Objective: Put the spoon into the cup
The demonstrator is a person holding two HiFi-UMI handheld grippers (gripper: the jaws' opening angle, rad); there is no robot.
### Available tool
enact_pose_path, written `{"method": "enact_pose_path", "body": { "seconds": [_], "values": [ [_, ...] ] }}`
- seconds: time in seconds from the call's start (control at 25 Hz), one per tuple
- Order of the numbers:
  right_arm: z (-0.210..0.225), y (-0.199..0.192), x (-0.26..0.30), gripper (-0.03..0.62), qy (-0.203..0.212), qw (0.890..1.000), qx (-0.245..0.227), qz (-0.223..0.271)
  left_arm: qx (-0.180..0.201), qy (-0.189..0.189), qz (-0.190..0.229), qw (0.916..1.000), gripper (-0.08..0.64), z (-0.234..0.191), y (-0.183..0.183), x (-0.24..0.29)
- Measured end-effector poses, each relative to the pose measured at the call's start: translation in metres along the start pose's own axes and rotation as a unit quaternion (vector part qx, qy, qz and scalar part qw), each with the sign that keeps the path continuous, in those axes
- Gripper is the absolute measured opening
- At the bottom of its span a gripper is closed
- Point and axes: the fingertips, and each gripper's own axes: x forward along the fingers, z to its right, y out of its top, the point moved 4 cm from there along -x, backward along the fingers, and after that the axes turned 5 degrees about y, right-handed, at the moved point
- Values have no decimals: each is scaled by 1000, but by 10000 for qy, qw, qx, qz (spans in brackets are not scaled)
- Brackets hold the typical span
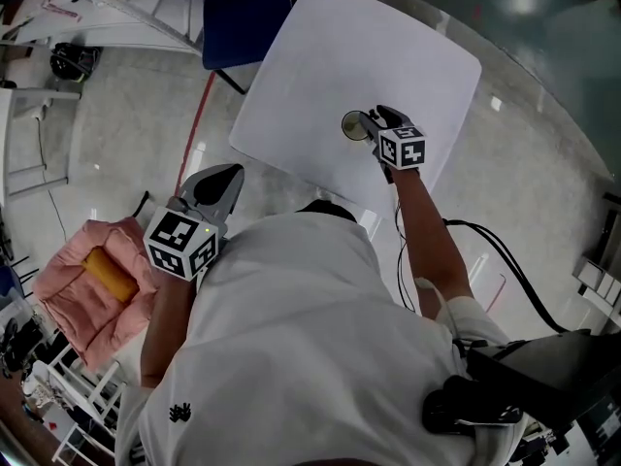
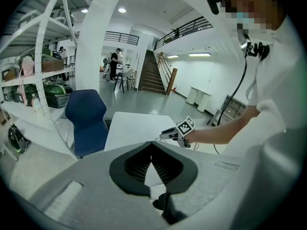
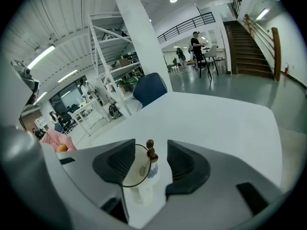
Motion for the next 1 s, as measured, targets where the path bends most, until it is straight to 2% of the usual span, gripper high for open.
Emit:
{"method": "enact_pose_path", "body": {
  "seconds": [0.2,0.6,0.68,0.88,1.0],
  "values": [
    [-9,10,-23,259,-328,9992,-53,221,39,-182,154,9997,11,-6,-11,-16],
    [-86,-8,-85,232,-772,9951,19,612,160,-683,389,9968,11,-12,-46,-68],
    [-109,-17,-100,197,-824,9938,92,738,186,-785,451,9957,11,-11,-53,-80],
    [-174,-43,-131,20,-849,9926,161,856,233,-1036,578,9927,11,-8,-74,-111],
    [-217,-55,-137,9,-709,9941,87,812,232,-1152,631,9911,11,-11,-90,-130]
  ]
}}
